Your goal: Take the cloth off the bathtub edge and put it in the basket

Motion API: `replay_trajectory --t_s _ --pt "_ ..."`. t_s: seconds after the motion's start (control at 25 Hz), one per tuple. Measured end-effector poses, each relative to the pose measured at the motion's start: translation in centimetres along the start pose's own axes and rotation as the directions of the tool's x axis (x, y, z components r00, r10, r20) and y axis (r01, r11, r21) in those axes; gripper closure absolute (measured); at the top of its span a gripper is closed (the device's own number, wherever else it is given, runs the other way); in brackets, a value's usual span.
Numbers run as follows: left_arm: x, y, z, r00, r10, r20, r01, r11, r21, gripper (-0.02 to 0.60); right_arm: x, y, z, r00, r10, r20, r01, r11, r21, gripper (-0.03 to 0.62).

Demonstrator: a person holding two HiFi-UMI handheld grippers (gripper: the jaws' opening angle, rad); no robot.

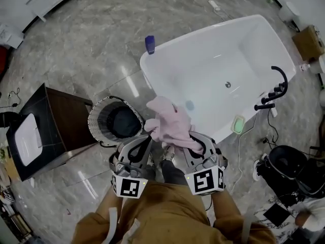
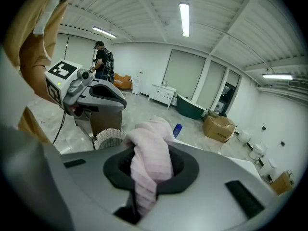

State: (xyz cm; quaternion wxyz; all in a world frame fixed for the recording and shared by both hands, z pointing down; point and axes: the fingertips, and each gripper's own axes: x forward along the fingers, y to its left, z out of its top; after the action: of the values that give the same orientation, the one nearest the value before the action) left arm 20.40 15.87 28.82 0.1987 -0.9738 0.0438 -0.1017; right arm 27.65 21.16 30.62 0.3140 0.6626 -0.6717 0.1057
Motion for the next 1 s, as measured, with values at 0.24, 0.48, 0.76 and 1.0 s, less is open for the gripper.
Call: replay_trajectory --t_s 0.24,0.48,0.76,1.0 --pt "-0.8 1.0 0.0 0.999 0.041 -0.028 -0.041 0.999 0.010 0.575 -0.1 -0.1 1.1 0.999 0.018 0.028 -0.018 1.000 -0.019 0.534" --pt "-2.6 2.3 -0.1 0.990 0.124 -0.070 -0.124 0.992 0.012 0.575 0.4 0.6 3.8 0.993 0.087 0.079 -0.082 0.995 -0.065 0.534" --pt "-8.0 4.7 -1.1 0.944 0.292 -0.152 -0.297 0.955 -0.012 0.575 2.2 3.8 8.4 0.962 0.215 0.171 -0.186 0.968 -0.168 0.534" --pt "-15.5 7.2 -1.5 0.864 0.457 -0.211 -0.461 0.887 0.034 0.575 3.6 8.3 13.5 0.918 0.339 0.206 -0.279 0.920 -0.274 0.534"
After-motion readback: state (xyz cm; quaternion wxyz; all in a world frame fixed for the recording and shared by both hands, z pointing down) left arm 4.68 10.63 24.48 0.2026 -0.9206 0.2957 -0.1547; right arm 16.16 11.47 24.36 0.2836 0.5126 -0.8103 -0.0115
